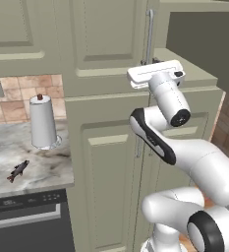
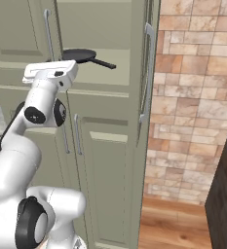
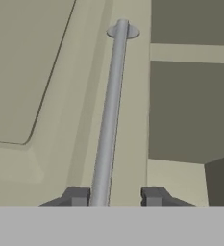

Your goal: Retrieve the pan from the cabinet, then place the raw meat into the pan to avoid contamination.

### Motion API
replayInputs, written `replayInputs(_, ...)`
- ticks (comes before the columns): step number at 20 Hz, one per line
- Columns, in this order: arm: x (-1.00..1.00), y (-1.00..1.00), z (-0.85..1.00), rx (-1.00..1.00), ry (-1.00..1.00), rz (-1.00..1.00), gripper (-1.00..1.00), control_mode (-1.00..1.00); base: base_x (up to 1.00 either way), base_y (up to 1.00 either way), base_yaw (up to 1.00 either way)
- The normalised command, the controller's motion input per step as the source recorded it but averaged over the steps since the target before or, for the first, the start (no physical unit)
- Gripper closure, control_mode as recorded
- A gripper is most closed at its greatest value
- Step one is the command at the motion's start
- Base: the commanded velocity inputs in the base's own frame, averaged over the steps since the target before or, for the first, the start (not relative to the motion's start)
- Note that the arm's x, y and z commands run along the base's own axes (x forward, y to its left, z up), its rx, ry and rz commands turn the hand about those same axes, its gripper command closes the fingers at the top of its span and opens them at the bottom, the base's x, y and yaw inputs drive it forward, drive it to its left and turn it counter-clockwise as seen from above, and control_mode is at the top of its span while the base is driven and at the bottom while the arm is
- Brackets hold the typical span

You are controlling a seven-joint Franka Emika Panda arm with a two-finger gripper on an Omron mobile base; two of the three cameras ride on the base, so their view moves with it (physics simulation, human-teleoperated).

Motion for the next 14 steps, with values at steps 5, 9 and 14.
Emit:
replayInputs(5,0.1,0.19,-0.12,0.0,0.0,-0.02,1.0,-1.0,0.0,0.0,0.0)
replayInputs(9,0.07,0.35,-0.17,-0.02,0.0,-0.08,1.0,-1.0,0.0,0.0,0.0)
replayInputs(14,0.06,0.41,-0.18,-0.03,0.0,-0.1,1.0,-1.0,0.0,0.0,0.0)
